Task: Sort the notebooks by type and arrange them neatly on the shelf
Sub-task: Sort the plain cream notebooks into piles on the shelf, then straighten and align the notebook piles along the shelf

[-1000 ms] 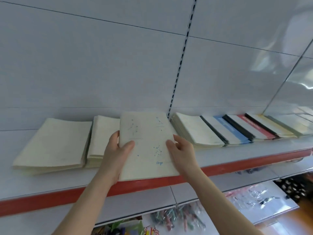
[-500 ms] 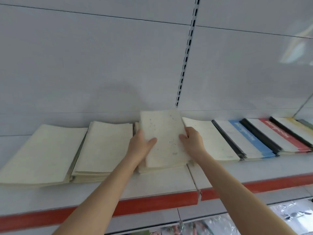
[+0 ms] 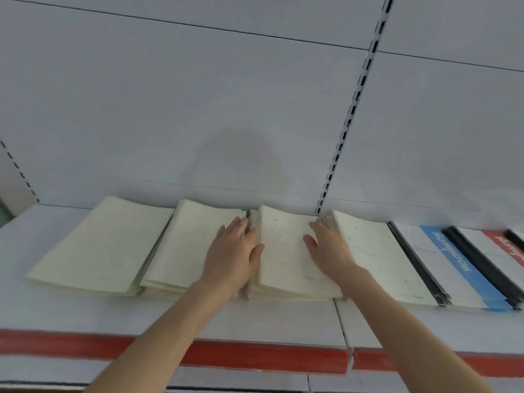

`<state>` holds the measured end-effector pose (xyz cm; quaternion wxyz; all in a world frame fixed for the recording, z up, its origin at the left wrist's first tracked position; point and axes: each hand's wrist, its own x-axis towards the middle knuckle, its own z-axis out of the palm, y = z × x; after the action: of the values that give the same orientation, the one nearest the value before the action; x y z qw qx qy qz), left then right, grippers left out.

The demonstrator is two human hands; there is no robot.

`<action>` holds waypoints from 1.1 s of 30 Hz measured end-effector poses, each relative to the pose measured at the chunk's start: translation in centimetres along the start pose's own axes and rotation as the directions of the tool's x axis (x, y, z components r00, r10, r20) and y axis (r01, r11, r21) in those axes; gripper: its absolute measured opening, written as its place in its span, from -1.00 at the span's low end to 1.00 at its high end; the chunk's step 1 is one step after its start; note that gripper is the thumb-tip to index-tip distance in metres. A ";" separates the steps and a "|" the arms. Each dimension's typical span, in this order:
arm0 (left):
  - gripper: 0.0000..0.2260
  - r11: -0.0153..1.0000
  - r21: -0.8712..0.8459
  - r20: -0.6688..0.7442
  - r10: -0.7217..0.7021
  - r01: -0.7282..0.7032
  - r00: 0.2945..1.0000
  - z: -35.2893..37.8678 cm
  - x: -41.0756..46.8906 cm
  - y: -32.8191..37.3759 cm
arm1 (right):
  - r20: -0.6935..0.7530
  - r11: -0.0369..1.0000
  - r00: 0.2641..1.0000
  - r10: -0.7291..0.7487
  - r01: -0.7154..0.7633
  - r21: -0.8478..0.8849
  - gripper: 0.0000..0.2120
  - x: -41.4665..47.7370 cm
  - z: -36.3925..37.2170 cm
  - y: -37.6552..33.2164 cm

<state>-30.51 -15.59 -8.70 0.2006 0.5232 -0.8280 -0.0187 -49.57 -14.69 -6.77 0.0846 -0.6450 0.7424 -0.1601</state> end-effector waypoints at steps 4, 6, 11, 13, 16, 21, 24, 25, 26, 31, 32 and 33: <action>-0.59 0.989 0.120 -0.012 -0.081 0.082 0.997 -3.9 -2.2 -5.6 | -0.017 0.992 0.993 -0.114 0.113 -0.052 -0.65 1.6 -0.4 -4.0; -0.63 0.979 0.142 -0.023 -0.147 0.149 0.989 -5.7 -3.5 -8.7 | -0.020 0.985 0.985 -0.169 0.168 -0.029 -0.65 2.2 0.4 -6.9; -0.70 0.950 0.152 -0.147 -0.252 0.274 0.956 -9.2 -6.7 -16.7 | -0.062 0.957 0.958 -0.281 0.284 0.063 -0.63 2.3 3.1 -15.8; -0.67 0.948 0.101 -0.177 -0.281 0.302 0.943 -10.3 -7.5 -19.4 | -0.071 0.939 0.944 -0.324 0.330 0.101 -0.60 2.0 4.3 -19.7; -0.55 0.939 0.042 -0.090 -0.337 0.342 0.937 -10.6 -8.5 -24.2 | -0.102 0.922 0.940 -0.325 0.339 0.188 -0.61 1.1 6.6 -25.3; -0.48 0.939 -0.148 0.123 -0.293 0.310 0.948 -10.2 -8.4 -28.8 | -0.055 0.949 0.979 -0.196 0.204 0.240 -0.59 -0.7 11.3 -30.1; -0.52 0.899 -0.345 0.213 -0.205 0.270 0.955 -9.2 -8.0 -29.6 | 0.039 0.973 0.999 -0.017 0.008 0.230 -0.51 -1.5 12.9 -30.5; -0.55 0.865 -0.418 0.242 -0.190 0.278 0.952 -9.0 -7.9 -29.7 | 0.053 0.973 0.998 0.038 -0.049 0.226 -0.50 -1.8 13.2 -30.6; -0.55 0.826 -0.476 0.276 -0.187 0.303 0.943 -8.8 -7.9 -29.8 | 0.058 0.971 0.995 0.079 -0.090 0.221 -0.49 -2.0 13.5 -30.7; -0.46 0.719 -0.594 0.338 -0.184 0.361 0.923 -7.9 -8.1 -30.0 | 0.057 0.972 0.987 0.150 -0.158 0.172 -0.46 -2.4 13.6 -31.7; -0.46 0.691 -0.621 0.339 -0.189 0.370 0.922 -7.8 -8.2 -30.0 | 0.056 0.972 0.986 0.160 -0.167 0.162 -0.46 -2.4 13.6 -31.9; -0.45 0.655 -0.649 0.347 -0.197 0.387 0.917 -7.8 -8.2 -29.9 | 0.060 0.971 0.983 0.173 -0.180 0.155 -0.46 -2.3 13.5 -32.0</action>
<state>0.98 -20.57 -11.34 0.2754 0.5267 -0.6792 -0.4306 -14.91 -17.90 -8.48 0.1671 -0.5710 0.7795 -0.1959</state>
